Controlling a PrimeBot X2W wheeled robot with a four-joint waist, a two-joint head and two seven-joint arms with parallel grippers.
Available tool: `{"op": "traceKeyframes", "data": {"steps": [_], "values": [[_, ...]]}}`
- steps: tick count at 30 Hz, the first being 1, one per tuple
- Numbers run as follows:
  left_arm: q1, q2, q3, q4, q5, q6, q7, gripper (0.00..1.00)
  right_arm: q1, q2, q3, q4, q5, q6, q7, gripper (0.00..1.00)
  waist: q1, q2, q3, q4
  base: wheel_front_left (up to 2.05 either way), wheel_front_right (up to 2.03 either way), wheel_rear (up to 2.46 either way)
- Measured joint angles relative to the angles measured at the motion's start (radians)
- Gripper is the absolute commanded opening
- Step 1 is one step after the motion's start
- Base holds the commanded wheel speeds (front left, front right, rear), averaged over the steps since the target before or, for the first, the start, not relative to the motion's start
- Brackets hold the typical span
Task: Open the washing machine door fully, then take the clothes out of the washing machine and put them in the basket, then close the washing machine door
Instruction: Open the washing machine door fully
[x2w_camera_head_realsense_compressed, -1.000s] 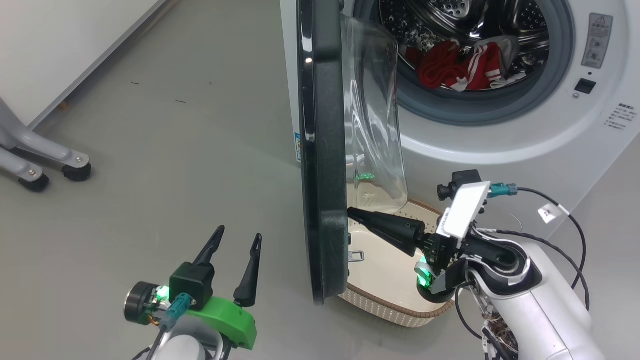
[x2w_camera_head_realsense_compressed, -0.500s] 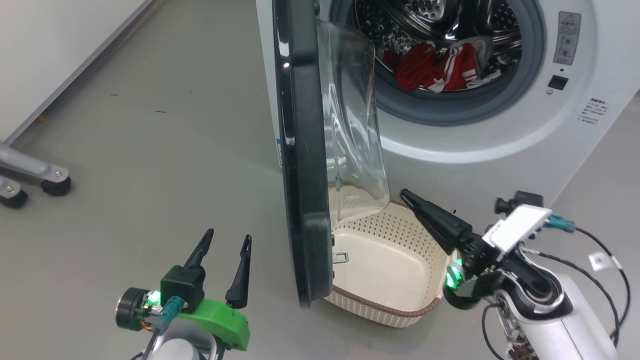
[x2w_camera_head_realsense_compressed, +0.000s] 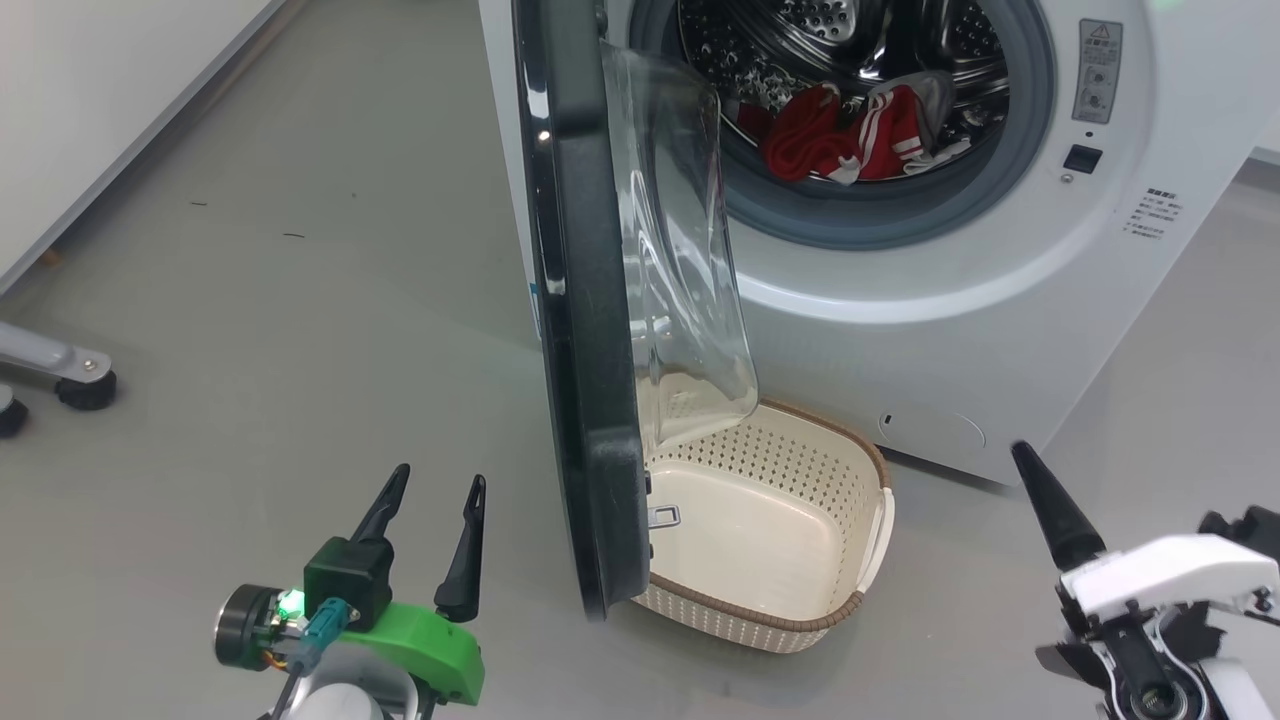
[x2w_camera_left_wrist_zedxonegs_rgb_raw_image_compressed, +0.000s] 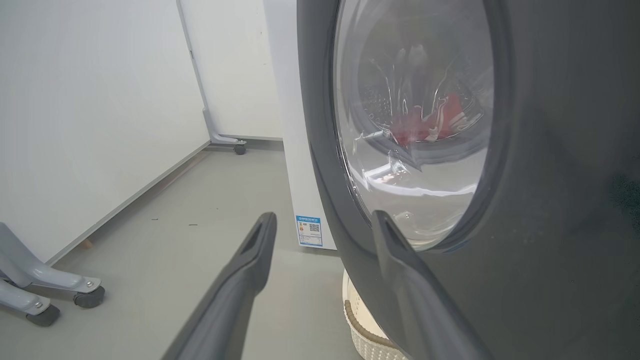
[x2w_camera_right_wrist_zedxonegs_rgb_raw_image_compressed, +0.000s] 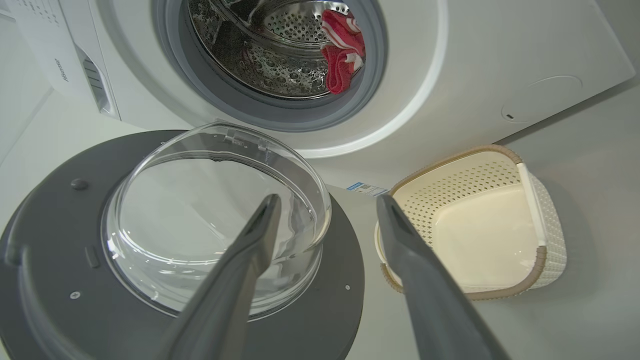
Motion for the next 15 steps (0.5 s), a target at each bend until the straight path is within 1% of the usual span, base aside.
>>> {"op": "traceKeyframes", "data": {"steps": [6, 8, 11, 13, 15], "values": [[0.0, 0.006, 0.005, 0.001, 0.0, 0.0, 0.0, 1.0, 0.056, -0.074, 0.022, 0.002, -0.277, -0.003, -0.159, 1.0, 0.0, 0.0, -0.001, -0.013, 0.0, 0.0, 0.0], [0.0, 0.006, 0.004, 0.001, 0.0, 0.0, 0.0, 1.0, 0.072, -0.109, 0.022, 0.001, -0.385, -0.03, -0.225, 1.0, 0.0, 0.0, -0.003, -0.015, 0.0, 0.0, 0.0], [0.0, 0.006, 0.004, 0.003, 0.0, 0.0, 0.0, 1.0, 0.085, -0.171, 0.024, 0.0, -0.561, -0.081, -0.322, 1.0, 0.0, 0.0, -0.003, -0.016, 0.0, 0.0, 0.0], [0.0, 0.006, 0.004, 0.004, 0.0, 0.0, 0.0, 1.0, 0.091, -0.2, 0.025, -0.001, -0.65, -0.12, -0.376, 1.0, 0.0, 0.0, -0.003, -0.017, 0.0, 0.0, 0.0], [0.0, 0.006, 0.004, 0.005, 0.0, 0.0, 0.0, 1.0, 0.098, -0.213, 0.028, -0.002, -0.718, -0.157, -0.424, 1.0, 0.0, 0.0, -0.003, -0.018, 0.0, 0.0, 0.0]]}}
